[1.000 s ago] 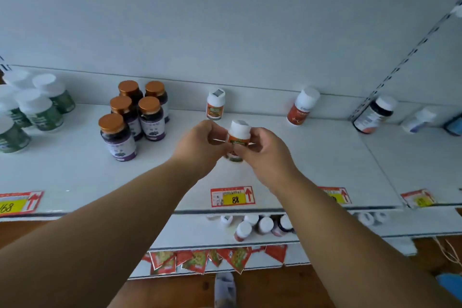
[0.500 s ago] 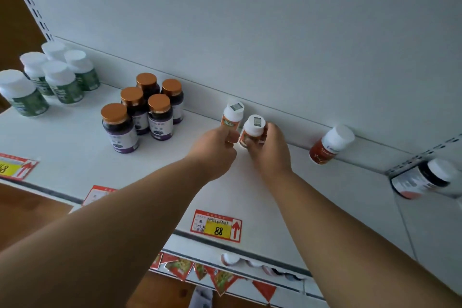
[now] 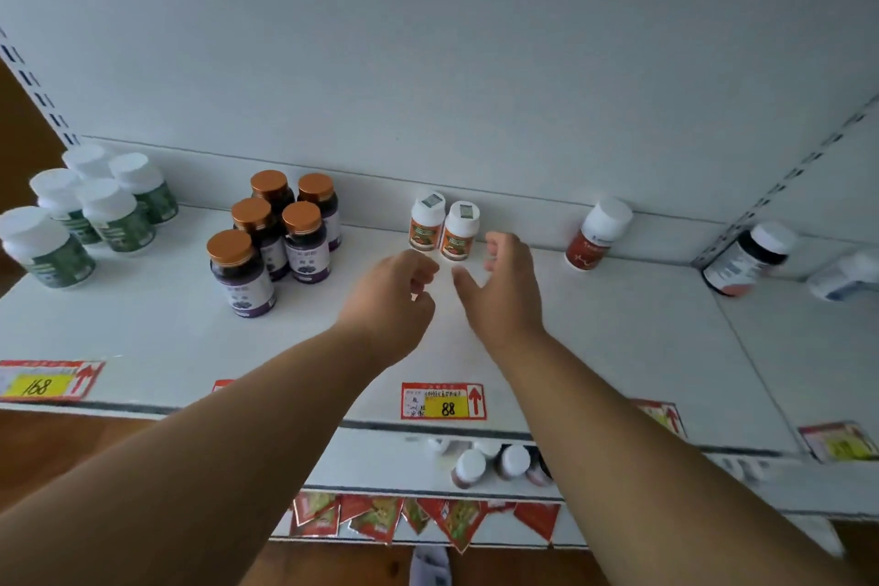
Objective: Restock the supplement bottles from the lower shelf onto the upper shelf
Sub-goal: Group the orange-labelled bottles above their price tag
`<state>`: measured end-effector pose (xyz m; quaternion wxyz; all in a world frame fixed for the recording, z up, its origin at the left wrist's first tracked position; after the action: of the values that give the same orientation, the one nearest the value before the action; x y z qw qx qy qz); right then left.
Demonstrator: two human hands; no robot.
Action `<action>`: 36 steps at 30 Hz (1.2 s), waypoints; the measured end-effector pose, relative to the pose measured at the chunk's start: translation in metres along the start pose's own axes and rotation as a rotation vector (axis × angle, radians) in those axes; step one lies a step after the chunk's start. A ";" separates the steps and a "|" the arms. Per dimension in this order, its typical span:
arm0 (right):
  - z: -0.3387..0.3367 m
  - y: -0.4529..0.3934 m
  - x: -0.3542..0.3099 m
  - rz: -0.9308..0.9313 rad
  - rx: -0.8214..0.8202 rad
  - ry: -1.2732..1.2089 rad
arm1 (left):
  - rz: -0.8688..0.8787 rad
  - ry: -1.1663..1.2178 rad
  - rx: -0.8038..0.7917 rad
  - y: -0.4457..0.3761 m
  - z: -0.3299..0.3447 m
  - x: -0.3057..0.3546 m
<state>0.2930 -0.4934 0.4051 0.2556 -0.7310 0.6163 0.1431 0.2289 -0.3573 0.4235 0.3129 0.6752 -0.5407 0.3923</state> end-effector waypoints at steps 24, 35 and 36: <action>0.081 0.253 0.023 0.129 -0.158 -0.126 | -0.048 -0.005 -0.194 0.181 0.021 -0.149; 0.254 0.232 0.138 0.326 -0.377 -0.092 | -0.321 0.037 -0.183 0.116 0.148 -0.319; 0.265 0.227 0.147 0.341 -0.378 -0.094 | -0.316 0.036 -0.180 0.106 0.156 -0.331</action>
<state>0.1288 -0.4942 0.0638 0.1149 -0.6438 0.6804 0.3306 0.1200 -0.3518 0.0587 0.4393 0.7139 -0.4551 0.3004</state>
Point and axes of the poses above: each hand's wrist, its own y-axis away from the middle knuckle, its own z-axis out of the palm, x = y × z, the point moved 1 cm from there along -y, towards the middle knuckle, and after that the axes turned 11 degrees about y, right-handed, at the moved point
